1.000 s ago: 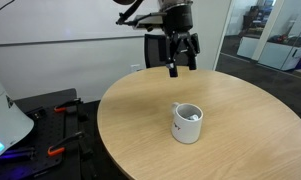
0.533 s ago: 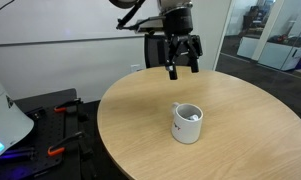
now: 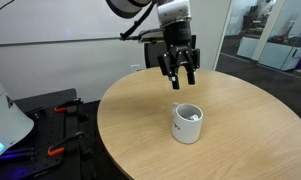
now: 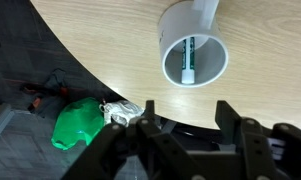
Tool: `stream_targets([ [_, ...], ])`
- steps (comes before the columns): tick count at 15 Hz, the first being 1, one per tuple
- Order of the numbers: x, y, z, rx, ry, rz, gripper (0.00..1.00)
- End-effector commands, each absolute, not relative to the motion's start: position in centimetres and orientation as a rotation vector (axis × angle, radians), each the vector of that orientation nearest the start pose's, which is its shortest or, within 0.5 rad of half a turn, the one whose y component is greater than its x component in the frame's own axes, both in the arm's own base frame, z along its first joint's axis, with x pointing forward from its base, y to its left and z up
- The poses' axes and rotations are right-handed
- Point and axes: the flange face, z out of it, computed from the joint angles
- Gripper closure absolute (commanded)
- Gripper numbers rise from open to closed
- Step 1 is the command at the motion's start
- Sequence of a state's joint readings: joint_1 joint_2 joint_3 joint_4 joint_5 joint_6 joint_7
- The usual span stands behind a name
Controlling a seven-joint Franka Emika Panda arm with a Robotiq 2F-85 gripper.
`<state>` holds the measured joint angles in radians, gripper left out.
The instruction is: Take the marker from the white cup and place it on the table
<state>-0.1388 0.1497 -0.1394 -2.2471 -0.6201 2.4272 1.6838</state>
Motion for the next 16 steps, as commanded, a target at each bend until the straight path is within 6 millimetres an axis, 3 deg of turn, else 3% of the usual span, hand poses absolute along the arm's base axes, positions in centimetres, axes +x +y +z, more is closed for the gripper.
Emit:
stream_targets([
  [1,52.8,-15.5,29.7,-2.472,2.365,-0.55,0.35],
  [9,53.7,-16.4,27.2,-2.498,2.394,-0.506,0.31],
  [16,54.5,-16.5,25.8,-2.521,2.402,-0.495,0.35],
])
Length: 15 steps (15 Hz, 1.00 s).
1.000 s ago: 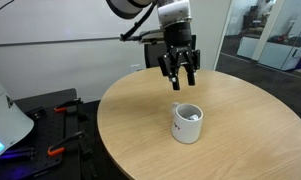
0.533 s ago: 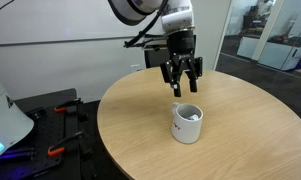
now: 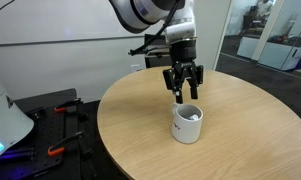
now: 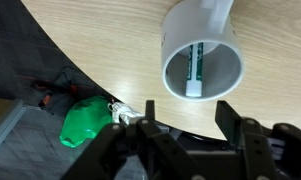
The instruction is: Take the marker from the white cup and place it on the table
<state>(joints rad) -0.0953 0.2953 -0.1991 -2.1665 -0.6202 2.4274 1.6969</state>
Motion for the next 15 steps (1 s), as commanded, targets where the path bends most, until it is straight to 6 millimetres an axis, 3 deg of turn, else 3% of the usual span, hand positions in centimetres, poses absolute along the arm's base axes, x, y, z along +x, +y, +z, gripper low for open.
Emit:
stream_targets([
  [1,54.6,-16.6,25.7,-2.522,2.405,-0.495,0.35],
  [15,55.8,-17.2,23.6,-2.55,2.43,-0.479,0.39],
])
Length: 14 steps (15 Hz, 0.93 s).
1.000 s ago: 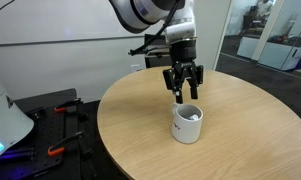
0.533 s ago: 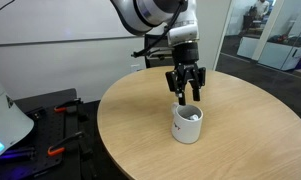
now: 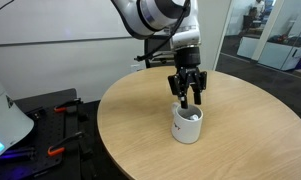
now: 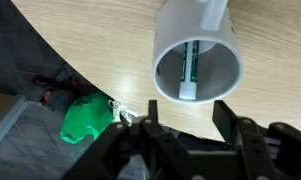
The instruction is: Take the marker from the white cup and place it on the table
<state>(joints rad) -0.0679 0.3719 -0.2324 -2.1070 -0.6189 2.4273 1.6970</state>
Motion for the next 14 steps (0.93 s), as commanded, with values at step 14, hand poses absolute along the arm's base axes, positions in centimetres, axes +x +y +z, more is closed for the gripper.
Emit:
stream_targets([
  [14,57.3,-17.3,20.7,-2.603,2.442,-0.464,0.46],
])
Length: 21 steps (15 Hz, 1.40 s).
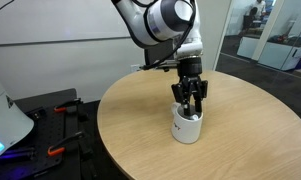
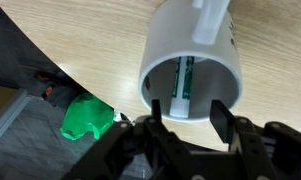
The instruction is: Take the marker from the white cup and place it on the table
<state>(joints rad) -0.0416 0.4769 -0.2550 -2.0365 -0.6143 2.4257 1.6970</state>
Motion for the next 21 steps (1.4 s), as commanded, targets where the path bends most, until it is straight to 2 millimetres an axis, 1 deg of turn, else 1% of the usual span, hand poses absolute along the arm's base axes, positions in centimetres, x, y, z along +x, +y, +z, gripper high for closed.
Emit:
stream_targets([
  [1,57.4,-17.3,20.5,-2.607,2.444,-0.462,0.45],
  [7,57.6,-17.3,19.7,-2.622,2.455,-0.452,0.48],
  [9,57.6,-17.4,19.4,-2.623,2.457,-0.452,0.5],
  [11,57.6,-17.4,19.2,-2.626,2.461,-0.451,0.55],
  [12,57.6,-17.5,19.1,-2.627,2.463,-0.448,0.55],
  [14,57.5,-17.5,18.8,-2.632,2.465,-0.445,0.57],
  [15,57.5,-17.5,18.7,-2.634,2.465,-0.444,0.63],
  [16,57.5,-17.6,18.6,-2.635,2.466,-0.443,0.75],
  [17,57.5,-17.6,18.5,-2.636,2.466,-0.443,0.89],
  [18,57.5,-17.5,18.4,-2.639,2.465,-0.443,0.97],
  [19,57.6,-17.5,18.5,-2.638,2.464,-0.447,0.98],
  [20,57.5,-17.4,18.5,-2.639,2.462,-0.451,0.95],
  [21,57.5,-17.4,18.6,-2.638,2.461,-0.456,0.95],
])
